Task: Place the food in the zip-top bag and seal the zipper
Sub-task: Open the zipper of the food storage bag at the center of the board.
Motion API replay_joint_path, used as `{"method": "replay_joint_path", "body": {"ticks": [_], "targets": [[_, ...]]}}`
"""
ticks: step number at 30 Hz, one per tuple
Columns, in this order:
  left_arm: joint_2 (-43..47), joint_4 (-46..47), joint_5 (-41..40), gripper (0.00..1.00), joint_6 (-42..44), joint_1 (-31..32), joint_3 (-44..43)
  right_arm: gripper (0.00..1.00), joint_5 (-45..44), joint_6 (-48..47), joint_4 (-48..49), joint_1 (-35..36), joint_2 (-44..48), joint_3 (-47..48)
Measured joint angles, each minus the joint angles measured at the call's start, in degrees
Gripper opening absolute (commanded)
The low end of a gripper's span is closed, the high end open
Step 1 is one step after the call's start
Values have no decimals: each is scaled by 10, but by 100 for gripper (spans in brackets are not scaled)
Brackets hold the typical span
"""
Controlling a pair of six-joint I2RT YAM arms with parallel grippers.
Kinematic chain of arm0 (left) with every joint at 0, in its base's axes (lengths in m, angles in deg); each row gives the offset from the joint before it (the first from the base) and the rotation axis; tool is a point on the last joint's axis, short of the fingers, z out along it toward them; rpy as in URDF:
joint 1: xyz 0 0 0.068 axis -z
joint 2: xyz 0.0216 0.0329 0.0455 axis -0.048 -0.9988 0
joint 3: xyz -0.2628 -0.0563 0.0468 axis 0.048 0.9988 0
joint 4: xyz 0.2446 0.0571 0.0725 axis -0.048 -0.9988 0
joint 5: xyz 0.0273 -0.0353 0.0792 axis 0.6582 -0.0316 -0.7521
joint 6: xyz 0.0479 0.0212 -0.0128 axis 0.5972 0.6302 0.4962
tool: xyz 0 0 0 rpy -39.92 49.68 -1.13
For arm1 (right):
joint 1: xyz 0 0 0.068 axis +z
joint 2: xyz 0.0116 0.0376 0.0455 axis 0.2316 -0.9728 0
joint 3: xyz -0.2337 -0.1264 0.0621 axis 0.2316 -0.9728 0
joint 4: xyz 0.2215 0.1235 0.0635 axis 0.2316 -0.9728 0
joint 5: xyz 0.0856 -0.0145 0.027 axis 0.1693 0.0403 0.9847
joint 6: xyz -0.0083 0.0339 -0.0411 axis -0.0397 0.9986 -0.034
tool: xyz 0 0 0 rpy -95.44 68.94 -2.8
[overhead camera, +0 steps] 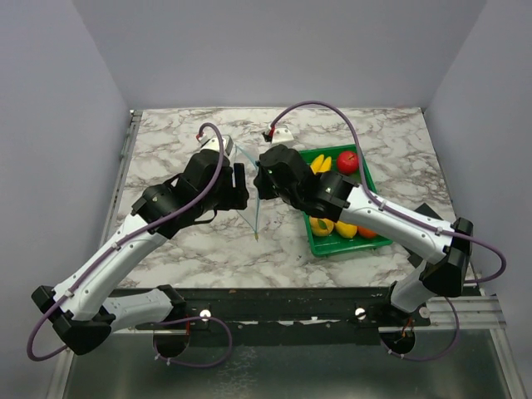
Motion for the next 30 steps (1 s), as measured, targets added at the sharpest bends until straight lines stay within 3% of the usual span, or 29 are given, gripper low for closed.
{"method": "replay_joint_path", "body": {"ticks": [22,30], "targets": [[-7,21,-83,38,2,0,49,1,-13,0,-7,6,-2,0],[-2,59,-86,21,2,0,84,1,-13,1,-6,6,-2,0]]}}
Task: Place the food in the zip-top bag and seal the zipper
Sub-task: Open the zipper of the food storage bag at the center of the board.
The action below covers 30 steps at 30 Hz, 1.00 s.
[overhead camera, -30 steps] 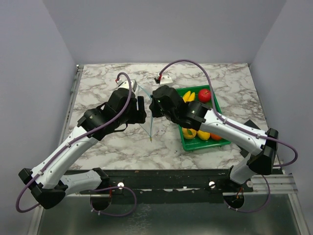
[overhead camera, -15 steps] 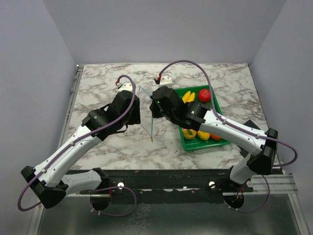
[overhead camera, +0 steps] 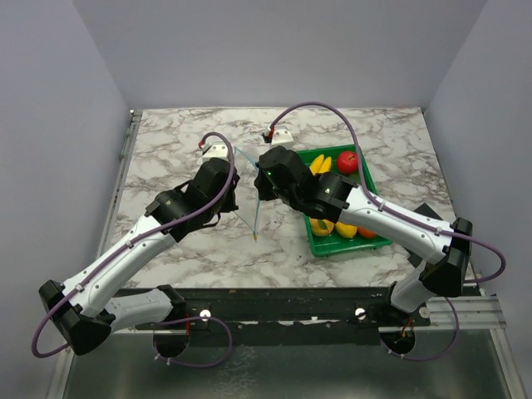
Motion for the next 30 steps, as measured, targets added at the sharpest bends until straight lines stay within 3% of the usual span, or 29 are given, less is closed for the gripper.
{"method": "replay_joint_path", "body": {"ticks": [5,21,30], "targets": [[2,18,-10,0,0,0,3,1,0,2,0,0,0,-1],[15,13,-97,0,32,0,-42,1,-4,4,-9,-1,0,-29],[15,-33,-143,0,52,0,-73,1,0,20,-7,-35,0,-96]]}}
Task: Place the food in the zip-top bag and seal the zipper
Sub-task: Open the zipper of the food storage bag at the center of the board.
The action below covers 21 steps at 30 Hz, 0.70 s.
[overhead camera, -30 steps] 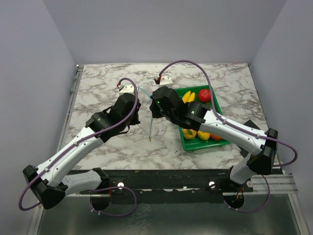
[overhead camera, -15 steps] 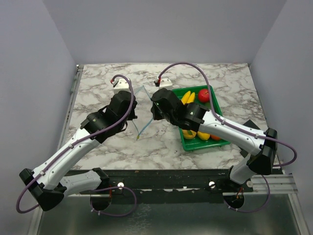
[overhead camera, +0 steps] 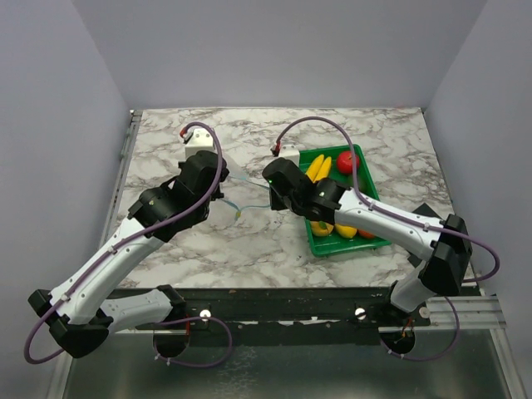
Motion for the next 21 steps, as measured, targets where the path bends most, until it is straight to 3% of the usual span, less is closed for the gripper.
{"method": "replay_joint_path", "body": {"ticks": [16,21], "targets": [[-24,-43,-16,0,17,1,-18,1,47,18,47,-26,-28,-26],[-28,-40,-15,0,17,1,-12,7,67,17,47,-30,-33,-26]]}}
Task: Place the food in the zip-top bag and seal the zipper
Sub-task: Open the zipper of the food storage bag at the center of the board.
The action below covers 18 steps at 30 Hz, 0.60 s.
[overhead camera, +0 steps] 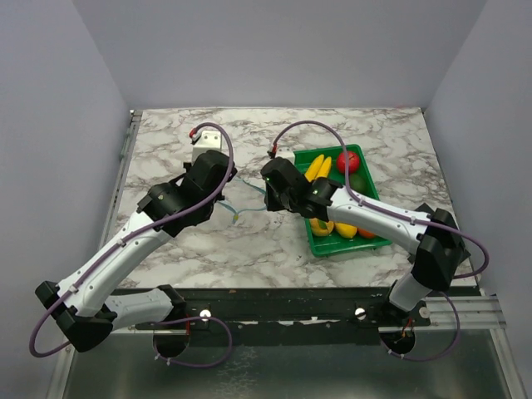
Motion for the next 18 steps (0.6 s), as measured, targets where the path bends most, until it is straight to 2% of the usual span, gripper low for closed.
{"method": "replay_joint_path", "body": {"ticks": [7,12,18], "targets": [[-11,14,4,0,0,0,28,25,29,-4,-2,0,-2,10],[-34,28,14,0,2,-1,47,44,47,-10,-2,0,-1,28],[-51,47,28,0,4,-1,66,49,51,-17,-14,0,19,38]]}}
